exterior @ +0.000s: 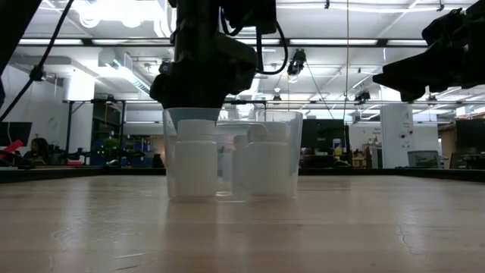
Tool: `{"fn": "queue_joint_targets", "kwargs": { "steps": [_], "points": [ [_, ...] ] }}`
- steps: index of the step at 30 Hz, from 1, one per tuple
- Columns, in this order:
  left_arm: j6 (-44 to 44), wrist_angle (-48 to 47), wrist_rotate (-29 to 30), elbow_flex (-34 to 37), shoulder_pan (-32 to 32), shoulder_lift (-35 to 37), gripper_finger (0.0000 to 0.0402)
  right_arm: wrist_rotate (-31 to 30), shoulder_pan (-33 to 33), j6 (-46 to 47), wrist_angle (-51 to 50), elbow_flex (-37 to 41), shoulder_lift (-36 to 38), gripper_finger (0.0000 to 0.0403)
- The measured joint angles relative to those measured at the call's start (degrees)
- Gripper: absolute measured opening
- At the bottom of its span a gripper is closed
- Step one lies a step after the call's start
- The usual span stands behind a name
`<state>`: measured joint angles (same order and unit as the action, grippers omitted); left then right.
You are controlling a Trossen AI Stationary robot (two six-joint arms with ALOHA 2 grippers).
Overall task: Pick and place pill bottles into a basket
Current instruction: Put the white pill bottle into the transparent bin
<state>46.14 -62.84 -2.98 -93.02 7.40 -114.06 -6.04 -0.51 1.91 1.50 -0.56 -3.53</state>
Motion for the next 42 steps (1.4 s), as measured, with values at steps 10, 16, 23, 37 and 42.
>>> {"fn": "queue_joint_targets", "kwargs": {
  "steps": [10, 16, 23, 37, 42],
  "points": [
    [0.0, -0.8, -1.0, -3.1, -0.2, 2.3, 0.0258, 0.0, 0.0, 0.0, 0.0, 0.0, 0.0, 0.0194],
    [0.0, -3.9, 0.8, -8.4, -2.2, 4.2, 0.0259, 0.0, 0.0, 0.0, 0.0, 0.0, 0.0, 0.0194],
    [-3.1, -7.7, 3.8, -14.5, -7.5, 4.6, 0.0259, 0.0, 0.0, 0.0, 0.0, 0.0, 0.0, 0.0194],
    [-12.3, -10.7, 4.0, -16.5, -21.8, 4.7, 0.0260, 0.0, 0.0, 0.0, 0.0, 0.0, 0.0, 0.0194],
    [-14.3, -10.7, 3.9, -16.4, -26.0, 4.5, 0.0260, 0.0, 0.0, 0.0, 0.0, 0.0, 0.0, 0.0194]
  ]
}}
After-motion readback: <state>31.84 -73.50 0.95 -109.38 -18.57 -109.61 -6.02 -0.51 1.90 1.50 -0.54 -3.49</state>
